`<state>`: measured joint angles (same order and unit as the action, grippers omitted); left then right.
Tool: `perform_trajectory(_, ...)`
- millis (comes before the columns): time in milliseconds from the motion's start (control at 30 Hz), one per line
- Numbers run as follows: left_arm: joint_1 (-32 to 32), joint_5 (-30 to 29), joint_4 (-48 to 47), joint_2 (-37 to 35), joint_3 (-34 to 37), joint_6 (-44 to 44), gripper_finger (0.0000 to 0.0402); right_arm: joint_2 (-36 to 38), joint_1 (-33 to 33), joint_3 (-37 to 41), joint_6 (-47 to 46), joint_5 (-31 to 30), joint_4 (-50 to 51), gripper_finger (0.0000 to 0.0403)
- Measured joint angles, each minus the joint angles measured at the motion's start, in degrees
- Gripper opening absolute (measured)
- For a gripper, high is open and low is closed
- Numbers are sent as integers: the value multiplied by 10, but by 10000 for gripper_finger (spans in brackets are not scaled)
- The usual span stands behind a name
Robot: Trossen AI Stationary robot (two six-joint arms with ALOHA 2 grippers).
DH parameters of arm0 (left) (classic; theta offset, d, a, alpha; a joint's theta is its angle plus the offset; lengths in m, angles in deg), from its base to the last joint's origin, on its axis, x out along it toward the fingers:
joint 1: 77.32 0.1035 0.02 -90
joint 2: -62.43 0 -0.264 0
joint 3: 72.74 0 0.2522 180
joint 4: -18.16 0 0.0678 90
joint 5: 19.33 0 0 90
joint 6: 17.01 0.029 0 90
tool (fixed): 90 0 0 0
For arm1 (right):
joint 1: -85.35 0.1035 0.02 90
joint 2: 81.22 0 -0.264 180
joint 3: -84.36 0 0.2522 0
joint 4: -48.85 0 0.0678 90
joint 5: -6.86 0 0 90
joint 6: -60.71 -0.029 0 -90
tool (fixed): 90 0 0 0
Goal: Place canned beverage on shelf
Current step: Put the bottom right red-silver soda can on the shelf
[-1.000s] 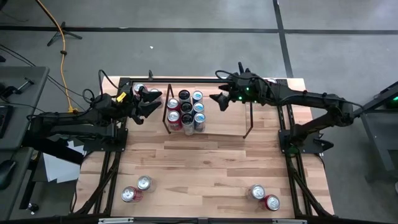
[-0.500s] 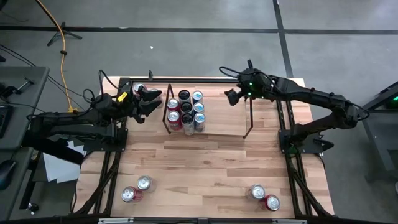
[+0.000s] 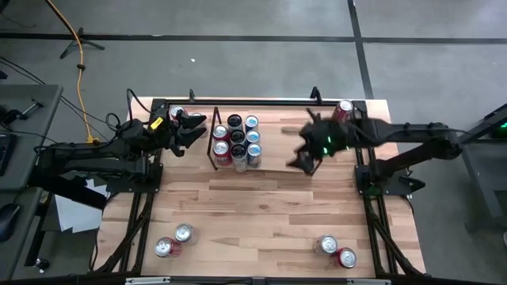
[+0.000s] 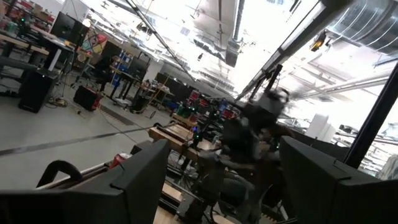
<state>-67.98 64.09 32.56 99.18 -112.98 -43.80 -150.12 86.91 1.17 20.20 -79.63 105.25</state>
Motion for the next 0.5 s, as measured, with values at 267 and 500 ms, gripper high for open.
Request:
perform_trajectory(267,0,0,-1,0,0,-1,262,-57,246,-60,-282,-14,165,353)
perform_trajectory(500,0,0,-1,0,0,-2,262,-180,370,-134,-426,49,240,353)
